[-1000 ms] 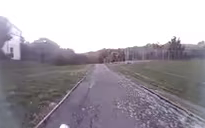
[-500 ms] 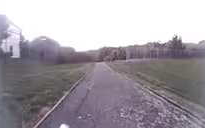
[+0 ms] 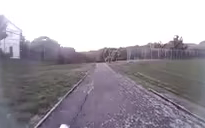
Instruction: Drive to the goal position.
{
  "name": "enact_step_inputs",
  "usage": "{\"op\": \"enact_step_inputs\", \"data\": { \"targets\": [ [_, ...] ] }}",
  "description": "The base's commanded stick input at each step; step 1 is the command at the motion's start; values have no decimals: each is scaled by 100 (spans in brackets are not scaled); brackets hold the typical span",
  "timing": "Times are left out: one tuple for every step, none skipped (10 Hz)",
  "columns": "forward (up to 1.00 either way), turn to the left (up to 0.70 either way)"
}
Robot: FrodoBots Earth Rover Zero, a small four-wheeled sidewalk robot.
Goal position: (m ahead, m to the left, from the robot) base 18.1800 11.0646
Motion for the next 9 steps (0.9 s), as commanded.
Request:
{"op": "enact_step_inputs", "data": {
  "targets": [
    [50, 0],
    [50, 0],
    [50, 0],
    [50, 0],
    [50, 0],
    [50, 0],
    [50, 0],
    [50, 0],
    [50, 0]
  ]
}}
